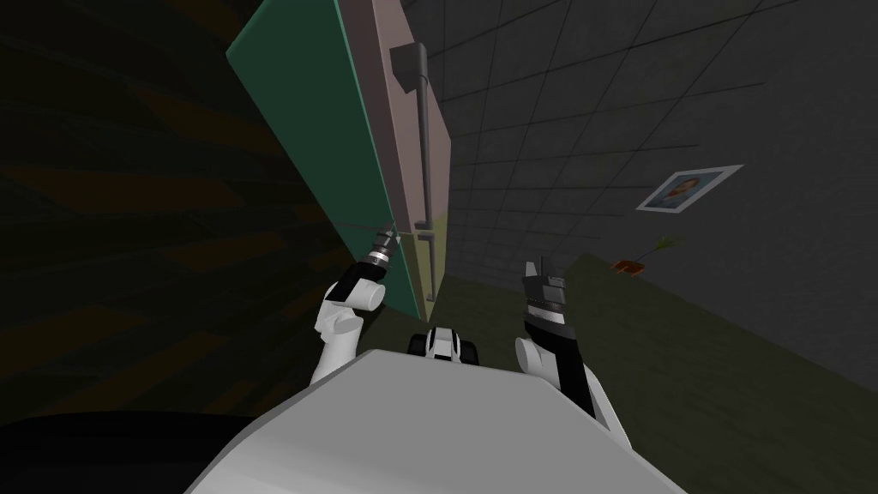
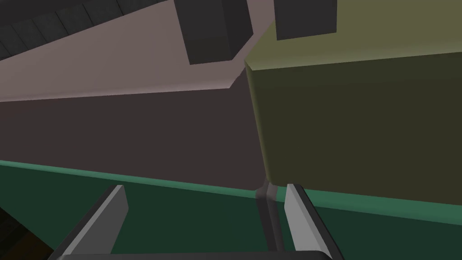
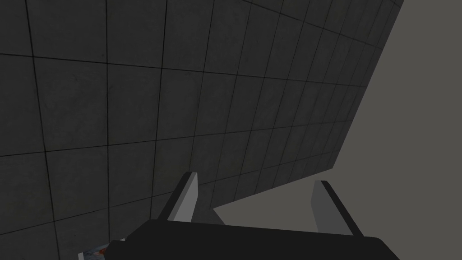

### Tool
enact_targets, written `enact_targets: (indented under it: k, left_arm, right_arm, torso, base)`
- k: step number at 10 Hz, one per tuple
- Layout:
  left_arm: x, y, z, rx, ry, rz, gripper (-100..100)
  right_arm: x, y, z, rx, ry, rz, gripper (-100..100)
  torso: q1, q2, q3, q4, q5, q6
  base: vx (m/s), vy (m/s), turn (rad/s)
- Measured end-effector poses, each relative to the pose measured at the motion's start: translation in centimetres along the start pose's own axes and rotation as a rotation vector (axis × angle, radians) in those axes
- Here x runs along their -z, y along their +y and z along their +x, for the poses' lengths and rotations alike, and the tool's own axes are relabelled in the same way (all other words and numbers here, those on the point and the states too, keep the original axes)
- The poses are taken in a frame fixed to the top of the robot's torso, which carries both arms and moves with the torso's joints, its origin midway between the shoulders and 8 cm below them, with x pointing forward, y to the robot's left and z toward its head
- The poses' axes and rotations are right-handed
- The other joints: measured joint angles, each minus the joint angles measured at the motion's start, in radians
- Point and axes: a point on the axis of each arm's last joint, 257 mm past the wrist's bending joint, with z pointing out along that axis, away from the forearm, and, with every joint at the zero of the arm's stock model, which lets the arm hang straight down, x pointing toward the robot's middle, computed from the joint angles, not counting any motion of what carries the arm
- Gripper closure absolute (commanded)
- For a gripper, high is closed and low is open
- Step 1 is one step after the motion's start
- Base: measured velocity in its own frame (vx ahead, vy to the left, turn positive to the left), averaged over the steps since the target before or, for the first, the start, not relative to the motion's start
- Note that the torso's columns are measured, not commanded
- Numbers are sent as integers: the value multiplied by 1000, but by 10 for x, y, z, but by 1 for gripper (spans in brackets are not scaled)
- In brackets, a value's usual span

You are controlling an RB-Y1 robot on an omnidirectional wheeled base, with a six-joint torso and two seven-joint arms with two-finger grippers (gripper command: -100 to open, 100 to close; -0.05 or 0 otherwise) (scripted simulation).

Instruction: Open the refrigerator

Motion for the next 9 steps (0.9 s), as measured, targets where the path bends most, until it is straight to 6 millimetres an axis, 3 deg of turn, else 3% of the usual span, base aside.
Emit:
enact_targets:
  k: [9]
  left_arm:
    - [-15,9,5,31,6,-113,-100]
  right_arm:
    - [0,0,0,0,0,0,0]
  torso:
    - [-2,-10,-7,-3,-1,4]
  base:
    - [-1,-28,2]
